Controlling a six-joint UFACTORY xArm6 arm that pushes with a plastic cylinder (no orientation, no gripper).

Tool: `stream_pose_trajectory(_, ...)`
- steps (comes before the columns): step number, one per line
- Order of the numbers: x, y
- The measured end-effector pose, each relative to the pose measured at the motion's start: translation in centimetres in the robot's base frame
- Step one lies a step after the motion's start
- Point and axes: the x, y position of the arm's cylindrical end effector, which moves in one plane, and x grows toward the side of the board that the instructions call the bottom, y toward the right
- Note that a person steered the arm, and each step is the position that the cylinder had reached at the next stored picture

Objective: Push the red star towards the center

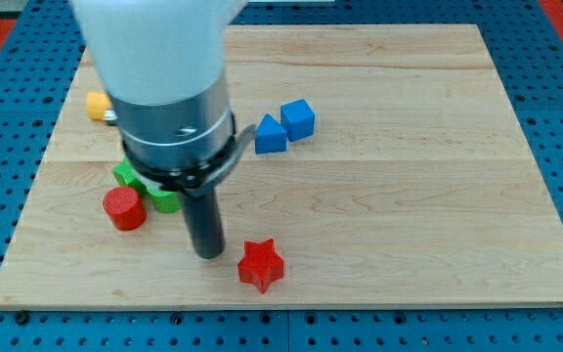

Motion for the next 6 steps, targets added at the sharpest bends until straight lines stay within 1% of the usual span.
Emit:
stream_pose_trajectory(1,4.3,2.5)
stream_pose_trajectory(2,4.6,9.6)
stream_pose_trajectory(3,-1.5,9.1)
stream_pose_trajectory(4,-4.3,7.6)
stream_pose_trajectory(6,-4.9,7.0)
